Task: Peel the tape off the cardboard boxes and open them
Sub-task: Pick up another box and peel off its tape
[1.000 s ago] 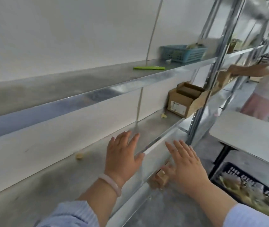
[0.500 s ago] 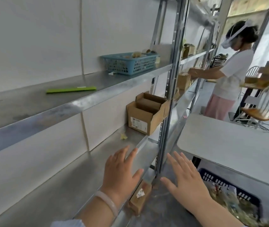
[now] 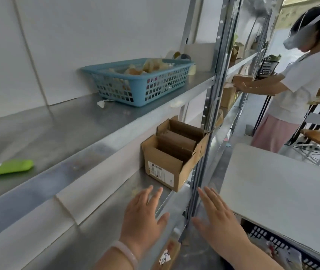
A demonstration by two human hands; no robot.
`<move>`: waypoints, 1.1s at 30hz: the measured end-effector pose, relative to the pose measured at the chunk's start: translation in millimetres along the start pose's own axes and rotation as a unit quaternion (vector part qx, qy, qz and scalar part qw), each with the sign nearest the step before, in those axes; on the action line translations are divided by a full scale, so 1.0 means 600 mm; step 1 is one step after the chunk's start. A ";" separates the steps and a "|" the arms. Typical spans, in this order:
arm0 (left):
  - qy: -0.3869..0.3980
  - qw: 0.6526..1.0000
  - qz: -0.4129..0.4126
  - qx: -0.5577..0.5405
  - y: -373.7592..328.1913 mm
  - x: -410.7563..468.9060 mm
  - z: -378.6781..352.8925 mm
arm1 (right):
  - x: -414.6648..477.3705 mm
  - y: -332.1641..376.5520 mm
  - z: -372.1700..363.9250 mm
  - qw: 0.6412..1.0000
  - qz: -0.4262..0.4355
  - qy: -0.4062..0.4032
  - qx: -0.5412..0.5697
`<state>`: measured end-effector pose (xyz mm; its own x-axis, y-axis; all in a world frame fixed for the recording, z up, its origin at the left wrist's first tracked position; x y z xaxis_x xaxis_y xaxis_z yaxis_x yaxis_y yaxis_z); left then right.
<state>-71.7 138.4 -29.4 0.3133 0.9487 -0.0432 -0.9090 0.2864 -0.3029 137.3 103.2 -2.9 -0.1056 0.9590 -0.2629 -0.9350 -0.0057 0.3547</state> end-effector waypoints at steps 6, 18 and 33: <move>0.019 0.998 0.036 -0.044 -0.016 0.077 -0.003 | 0.123 -0.025 0.038 0.997 0.011 0.039 0.072; 0.013 0.981 0.127 -0.149 -0.110 0.234 0.000 | 0.274 -0.094 0.095 0.959 0.106 0.121 0.233; -0.175 0.912 0.188 -0.319 -0.080 0.162 -0.022 | 0.355 -0.084 0.030 0.867 -0.044 0.275 0.414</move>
<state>5.8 215.1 -31.9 -0.1964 0.9804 0.0141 -0.5541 -0.0991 -0.8265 167.9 312.7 -60.6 -0.4053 0.6641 -0.6283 -0.4077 0.4838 0.7744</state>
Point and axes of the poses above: each hand's wrist, its own x-axis towards the middle knuckle, its own z-axis out of the back of the hand, y = z × x, the point moved 4 cm from there along x, towards the middle knuckle, and after that the axes turned 14 degrees about y, right-handed, at the moved point
